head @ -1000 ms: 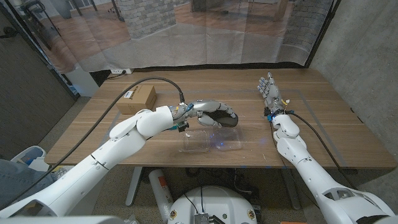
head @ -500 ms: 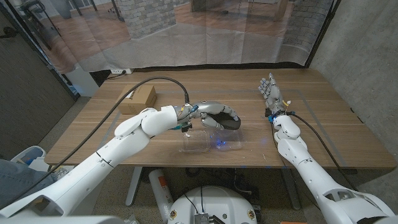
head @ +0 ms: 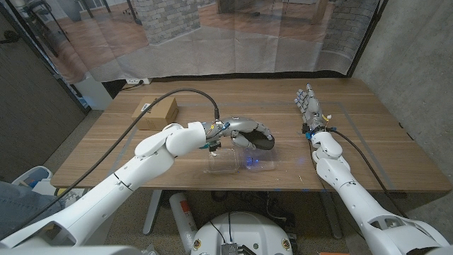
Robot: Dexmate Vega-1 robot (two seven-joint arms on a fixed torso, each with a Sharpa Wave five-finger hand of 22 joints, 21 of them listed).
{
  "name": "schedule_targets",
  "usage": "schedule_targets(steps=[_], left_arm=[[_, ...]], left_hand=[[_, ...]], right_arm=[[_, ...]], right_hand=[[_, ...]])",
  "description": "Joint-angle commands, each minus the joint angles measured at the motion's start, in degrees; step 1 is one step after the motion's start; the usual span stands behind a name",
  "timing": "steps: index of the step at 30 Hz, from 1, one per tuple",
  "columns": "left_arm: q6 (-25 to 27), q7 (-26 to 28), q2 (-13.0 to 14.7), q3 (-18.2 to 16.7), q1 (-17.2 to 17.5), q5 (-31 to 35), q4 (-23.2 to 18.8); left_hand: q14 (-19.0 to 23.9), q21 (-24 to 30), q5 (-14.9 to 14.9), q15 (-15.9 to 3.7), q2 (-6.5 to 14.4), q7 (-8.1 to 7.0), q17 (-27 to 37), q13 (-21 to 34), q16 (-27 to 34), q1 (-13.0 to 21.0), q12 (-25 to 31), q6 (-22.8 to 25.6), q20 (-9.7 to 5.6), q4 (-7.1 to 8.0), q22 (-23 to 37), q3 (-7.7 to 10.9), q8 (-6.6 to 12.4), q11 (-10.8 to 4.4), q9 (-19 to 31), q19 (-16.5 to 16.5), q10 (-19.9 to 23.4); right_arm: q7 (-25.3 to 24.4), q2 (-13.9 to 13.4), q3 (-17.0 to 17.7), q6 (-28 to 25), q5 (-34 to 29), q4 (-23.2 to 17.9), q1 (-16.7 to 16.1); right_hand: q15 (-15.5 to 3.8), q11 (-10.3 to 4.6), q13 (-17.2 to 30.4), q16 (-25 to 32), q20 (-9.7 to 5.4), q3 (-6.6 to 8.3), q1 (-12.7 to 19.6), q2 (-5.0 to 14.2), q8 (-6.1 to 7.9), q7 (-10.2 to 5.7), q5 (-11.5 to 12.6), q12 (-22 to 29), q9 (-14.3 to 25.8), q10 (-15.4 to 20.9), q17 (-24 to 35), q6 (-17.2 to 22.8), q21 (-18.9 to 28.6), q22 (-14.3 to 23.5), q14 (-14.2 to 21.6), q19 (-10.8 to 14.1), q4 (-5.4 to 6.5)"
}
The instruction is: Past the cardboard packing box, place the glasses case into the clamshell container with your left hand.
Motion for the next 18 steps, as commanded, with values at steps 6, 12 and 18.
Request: schedule_targets(steps=[6, 12, 18], left_arm=[[-0.8, -0.2, -2.0, 2.9, -1.8, 1.2, 3.6], [-0.9, -0.7, -2.8, 3.9, -2.3, 1.1, 4.9], [-0.7, -1.1, -3.5, 4.7, -2.7, 1.2, 5.5]], left_hand=[[7.6, 0.6, -0.1, -8.12, 0.9, 0.08, 10.4, 0.1, -0.4, 0.2, 0.0, 0.5, -9.91, 2.42, 0.0, 3.79, 0.08, -0.10, 0.2, 9.8, 0.2], [7.6, 0.7, -0.2, -8.14, 0.9, 0.01, 10.4, 0.1, -0.5, 0.1, 0.0, 0.5, -9.89, 2.40, 0.0, 3.85, 0.04, -0.19, 0.2, 9.6, 0.2], [7.7, 0.8, -0.2, -8.06, 0.9, 0.03, 10.4, 0.1, -0.6, 0.0, -0.1, 0.5, -9.92, 2.38, -0.1, 3.91, -0.01, -0.30, 0.2, 9.4, 0.3]], right_arm=[[-0.2, -0.5, 0.5, -0.3, 0.4, -1.2, -1.3], [-0.2, -0.8, 0.7, -0.4, 0.6, -1.9, -2.0], [0.0, -1.0, 0.9, -0.3, 0.8, -2.2, -2.4]], right_hand=[[0.19, 0.04, 0.2, -0.1, -0.68, -0.09, 0.1, 0.66, -0.05, -0.04, -0.1, -0.3, 0.3, 0.5, 0.2, 0.2, 0.0, 0.2, 0.5, 0.4, -0.19], [0.18, 0.03, 0.2, -0.1, -0.67, -0.10, 0.1, 0.68, -0.05, -0.04, -0.1, -0.2, 0.3, 0.6, 0.2, 0.3, 0.0, 0.2, 0.5, 0.4, -0.19], [0.23, 0.01, 0.2, -0.1, -0.67, -0.12, 0.1, 0.68, -0.05, -0.01, -0.1, -0.3, 0.3, 0.5, 0.2, 0.2, 0.0, 0.2, 0.5, 0.4, -0.21]])
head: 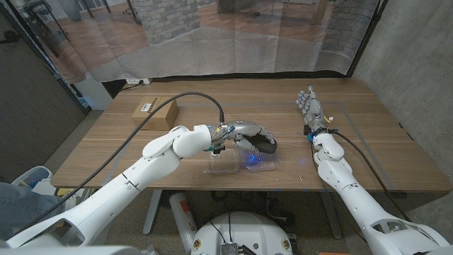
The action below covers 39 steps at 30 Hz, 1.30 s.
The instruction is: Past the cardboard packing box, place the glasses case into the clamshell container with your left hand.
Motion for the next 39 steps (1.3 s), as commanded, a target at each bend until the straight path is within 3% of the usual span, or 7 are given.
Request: schedule_targets(steps=[1, 6, 17, 27, 30, 34, 39], left_arm=[[-0.1, -0.9, -1.4, 1.9, -1.0, 0.3, 2.0], [0.7, -1.1, -1.6, 2.3, -1.0, 1.1, 1.7], [2.3, -1.6, -1.6, 2.5, -0.7, 1.7, 1.1], [2.7, -0.9, -1.3, 2.4, -0.4, 2.5, 1.0], [3.0, -0.2, -1.2, 2.5, -0.1, 3.6, 0.6], [3.3, 2.1, -0.8, 2.5, 0.7, 6.6, -0.2], [3.2, 2.5, -0.8, 2.6, 0.7, 7.3, -0.2]], left_hand=[[8.0, 0.4, 0.2, -7.82, 0.8, -0.03, 10.4, 0.2, -0.2, 0.1, 0.0, 0.5, -9.80, 2.37, 0.2, 3.93, -0.01, -0.21, 0.2, 9.5, 0.3], [7.7, 0.2, 0.1, -7.89, 0.8, 0.02, 10.2, 0.2, -0.6, -0.1, -0.2, 0.6, -9.64, 2.36, 0.1, 4.02, -0.06, -0.45, 0.2, 8.3, 0.3], [5.4, -1.7, 0.0, -7.33, 0.9, -0.28, 8.3, 0.3, -3.0, -2.4, -1.1, 0.0, -5.44, 3.28, -0.5, 3.98, -0.67, -0.32, 0.2, 3.2, -0.6], [1.7, -4.6, 0.0, -6.77, 0.9, -0.66, 6.7, 0.1, -5.5, -3.9, -2.2, -0.9, -3.41, 3.57, -0.7, 4.16, -1.33, -0.53, 0.1, -2.0, -1.6], [0.5, -6.1, 0.0, -6.89, 0.9, -1.23, 5.9, 0.0, -6.3, -4.8, -2.8, -1.7, -2.85, 3.82, -0.6, 4.16, -1.82, -0.48, 0.0, -5.0, -2.1], [-2.5, -8.7, -0.2, -7.12, 1.0, -3.38, 4.3, -0.2, -7.6, -6.8, -4.0, -2.3, -2.65, 4.53, -0.4, 3.91, -2.44, -1.61, -0.3, -10.7, -3.5], [-3.1, -9.6, -0.3, -7.53, 0.9, -4.40, 3.7, -0.3, -7.8, -7.6, -4.3, -2.8, -3.06, 4.78, -0.3, 3.75, -2.76, -2.50, -0.4, -12.4, -3.7]], right_arm=[[0.1, -0.4, 0.4, -0.1, 0.4, -1.0, -1.0], [0.2, -0.5, 0.5, -0.2, 0.6, -1.2, -1.2], [0.0, -0.7, 0.5, -0.5, 0.6, -1.6, -1.5], [0.4, -0.4, 0.3, -0.5, 0.6, -0.7, -0.9], [0.4, -0.3, 0.3, -0.4, 0.5, -0.4, -0.9], [0.3, -0.2, 0.3, -0.4, 0.5, -0.3, -0.8], [0.3, -0.2, 0.4, -0.4, 0.5, -0.2, -0.7]], right_hand=[[0.24, 0.03, 0.2, -0.1, -0.67, -0.12, 0.1, 0.69, -0.06, -0.02, -0.1, -0.3, 0.3, 0.5, 0.2, 0.2, 0.0, 0.2, 0.5, 0.4, -0.21], [0.18, 0.09, 0.2, -0.1, -0.67, -0.12, 0.1, 0.70, -0.06, -0.02, -0.1, -0.3, 0.3, 0.5, 0.2, 0.2, 0.0, 0.2, 0.5, 0.4, -0.22], [0.24, 0.04, 0.2, 0.0, -0.70, -0.16, 0.1, 0.73, -0.07, -0.09, -0.1, -0.2, 0.3, 0.7, 0.2, 0.2, 0.0, 0.2, 0.8, 0.5, -0.24], [0.29, 0.11, 0.2, 0.0, -0.65, -0.18, 0.1, 0.75, -0.06, -0.04, -0.1, -0.2, 0.3, 0.7, 0.2, 0.3, 0.0, 0.2, 0.8, 0.5, -0.26], [0.29, 0.06, 0.2, -0.1, -0.66, -0.19, 0.1, 0.76, -0.06, -0.04, -0.1, -0.3, 0.3, 0.6, 0.3, 0.3, 0.0, 0.2, 0.7, 0.5, -0.26], [0.23, 0.07, 0.2, -0.1, -0.54, -0.19, 0.1, 0.78, -0.07, -0.01, -0.1, -0.3, 0.3, 0.6, 0.3, 0.3, 0.0, 0.2, 0.6, 0.5, -0.27], [0.30, 0.05, 0.2, -0.1, -0.51, -0.20, 0.1, 0.79, -0.07, -0.07, -0.1, -0.3, 0.3, 0.6, 0.3, 0.3, 0.0, 0.2, 0.6, 0.5, -0.28]])
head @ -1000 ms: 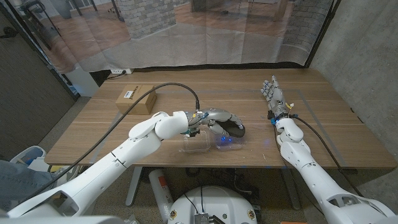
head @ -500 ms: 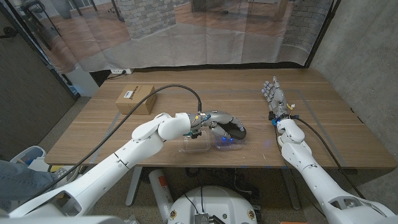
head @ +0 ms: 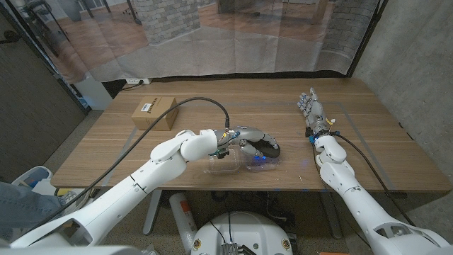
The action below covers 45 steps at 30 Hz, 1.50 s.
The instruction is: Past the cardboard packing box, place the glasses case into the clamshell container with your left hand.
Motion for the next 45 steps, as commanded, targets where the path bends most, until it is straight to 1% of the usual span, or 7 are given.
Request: schedule_targets(steps=[1, 22, 29, 34, 42, 43, 45], left_arm=[[0.4, 2.4, 0.4, 0.1, 0.8, 3.4, -0.7], [1.4, 0.7, 0.3, 0.4, 0.3, 3.4, -0.6], [1.8, 0.1, 0.4, 0.5, 0.2, 3.5, -0.8], [2.0, -1.1, 0.6, 0.6, -0.1, 3.3, -1.1], [2.0, -1.5, 0.7, 0.1, 0.0, 2.0, -1.2], [2.1, -1.4, 0.7, 0.0, 0.1, 1.9, -1.3], [2.2, -1.1, 0.8, -0.3, 0.3, 1.7, -1.4]], left_hand=[[2.0, -0.5, 0.2, -2.52, -0.1, -0.77, -0.3, 0.0, -0.4, -0.7, -0.2, 0.1, -0.16, 1.63, 0.2, 1.00, -0.35, -0.65, 0.0, -1.2, -0.1], [-0.9, -2.3, -0.5, -2.00, -1.7, -1.51, -2.7, -0.5, -0.8, -5.8, -1.9, -3.2, 1.65, 3.43, 0.3, -0.83, -2.14, -1.13, -0.9, -3.4, -2.4], [-3.3, -3.2, -0.8, -2.05, -2.7, -2.13, -3.8, -0.8, -1.3, -7.7, -2.6, -4.3, 1.74, 3.93, 0.3, -1.79, -2.63, -1.26, -1.3, -4.7, -3.6], [-5.8, -4.3, -1.2, -1.25, -3.3, -2.09, -5.0, -1.1, -1.6, -9.6, -3.4, -6.6, 2.06, 4.49, 0.3, -2.58, -3.35, -0.30, -1.7, -6.2, -5.7], [-9.0, -5.6, -1.9, -0.63, -3.9, -2.14, -6.5, -1.5, -1.6, -12.7, -3.1, -10.2, 1.74, 5.76, 0.4, -3.89, -3.91, -0.94, -2.1, -7.5, -5.4], [-9.3, -5.9, -2.3, -0.76, -4.0, -2.34, -7.3, -1.9, -1.3, -13.5, -4.1, -10.6, 1.64, 6.00, 0.4, -4.21, -3.66, 0.06, -2.4, -7.5, -8.8], [-9.7, -6.2, -2.5, -0.67, -4.3, -2.30, -7.8, -2.0, -1.3, -14.0, -4.3, -11.5, 1.65, 6.05, 0.4, -4.45, -3.83, 0.26, -2.5, -7.7, -9.6]], right_arm=[[0.0, 0.2, 0.0, 0.1, -0.1, 0.7, 0.4], [-0.5, 0.6, 0.1, -0.1, -0.3, 1.3, 0.8], [-0.5, 0.7, 0.1, -0.2, -0.4, 1.6, 1.0], [-0.3, 0.7, 0.0, -0.2, -0.4, 1.8, 1.2], [-0.2, 0.8, 0.0, -0.4, -0.4, 1.8, 1.3], [-0.2, 0.8, -0.1, -0.5, -0.4, 1.8, 1.3], [-0.2, 0.8, -0.1, -0.4, -0.4, 1.8, 1.4]], right_hand=[[-0.02, 0.05, 0.2, -0.1, -0.49, -0.04, 0.3, 0.03, -0.07, -0.07, -0.1, -0.3, 0.3, 0.6, 0.3, 0.3, 0.0, 0.2, 0.2, 0.5, -0.12], [0.00, -0.01, 0.2, -0.2, -0.31, -0.09, 0.2, 0.07, -0.01, -0.19, -0.1, -0.3, 0.3, 0.7, 0.3, 0.4, 0.0, 0.2, 0.1, 0.5, -0.15], [0.07, -0.02, 0.2, -0.2, -0.19, -0.09, 0.3, 0.09, 0.01, -0.18, -0.1, -0.3, 0.3, 0.7, 0.3, 0.5, -0.1, 0.2, 0.1, 0.4, -0.19], [0.08, -0.05, 0.3, -0.2, -0.20, -0.08, 0.3, 0.11, 0.02, -0.18, -0.1, -0.3, 0.3, 0.8, 0.3, 0.5, -0.1, 0.2, 0.1, 0.4, -0.22], [0.08, -0.05, 0.3, -0.2, -0.21, -0.07, 0.3, 0.14, 0.02, -0.19, -0.1, -0.3, 0.3, 0.8, 0.2, 0.5, -0.1, 0.2, 0.1, 0.4, -0.26], [0.09, -0.06, 0.3, -0.2, -0.18, -0.07, 0.3, 0.15, 0.02, -0.20, -0.1, -0.3, 0.3, 0.7, 0.2, 0.6, -0.1, 0.2, 0.1, 0.3, -0.26], [0.08, -0.07, 0.3, -0.2, -0.19, -0.07, 0.4, 0.15, 0.02, -0.20, -0.1, -0.3, 0.3, 0.7, 0.2, 0.6, -0.1, 0.2, 0.1, 0.4, -0.27]])
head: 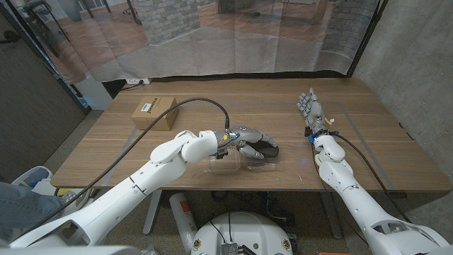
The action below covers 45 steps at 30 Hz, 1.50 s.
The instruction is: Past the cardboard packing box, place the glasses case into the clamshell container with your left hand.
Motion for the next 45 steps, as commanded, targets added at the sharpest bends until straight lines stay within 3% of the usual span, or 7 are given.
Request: schedule_targets(steps=[1, 31, 39, 45], left_arm=[[0.4, -0.3, 0.2, -0.8, 0.2, -1.3, -0.4], [-1.6, 11.6, -0.1, -9.8, 5.9, -12.0, 0.7], [-3.5, 14.5, -0.6, -12.0, 7.3, -15.4, 2.0], [-5.3, 16.7, -1.2, -13.8, 8.3, -18.3, 3.4]], left_hand=[[-0.9, -0.6, -0.6, 0.10, -0.4, 0.00, -0.9, -0.3, 0.0, -1.2, -0.6, -1.4, 0.19, 0.27, 0.1, -0.53, -0.07, 0.50, -0.2, -0.7, -2.6], [-1.3, -1.6, -0.9, 0.57, -0.3, 0.80, -2.9, -1.0, 0.5, -4.2, -0.1, -7.1, 0.58, 1.51, 0.1, -1.51, -0.53, 0.76, -0.8, -0.7, -3.8], [-1.3, -2.1, -0.8, 0.66, 0.0, 0.89, -3.7, -1.4, 0.7, -6.1, 0.0, -11.7, 0.63, 2.44, 0.2, -2.07, -1.12, 0.84, -1.2, -0.6, -4.3], [-1.1, -2.5, -0.8, 0.66, 0.3, 0.10, -4.5, -1.8, 0.9, -7.9, -0.2, -16.8, 0.56, 3.32, 0.2, -2.57, -1.21, 0.97, -1.6, -0.2, -5.6]], right_arm=[[0.2, 0.1, -0.1, -0.2, -0.1, 0.2, 0.2], [0.1, 0.5, -0.5, -0.3, -0.5, 0.9, 1.0], [0.1, 0.7, -0.6, -0.2, -0.7, 1.4, 1.4], [0.1, 0.8, -0.7, -0.2, -0.7, 1.7, 1.6]], right_hand=[[0.12, 0.25, 0.3, -0.2, -0.18, 0.09, 0.4, 0.16, 0.01, -0.20, -0.1, -0.3, 0.3, 0.4, 0.2, 0.6, -0.1, 0.2, 0.2, 0.4, -0.12], [0.08, 0.19, 0.3, -0.2, -0.25, 0.08, 0.5, 0.26, 0.02, -0.27, -0.2, -0.3, 0.3, 0.6, 0.2, 0.7, -0.1, 0.2, 0.2, 0.3, -0.24], [0.09, 0.19, 0.3, -0.1, -0.28, 0.07, 0.5, 0.27, 0.02, -0.27, -0.2, -0.3, 0.3, 0.6, 0.2, 0.7, -0.1, 0.3, 0.3, 0.3, -0.26], [0.07, 0.23, 0.3, -0.1, -0.26, 0.05, 0.4, 0.28, 0.00, -0.25, -0.2, -0.2, 0.3, 0.6, 0.2, 0.6, -0.1, 0.3, 0.2, 0.3, -0.27]])
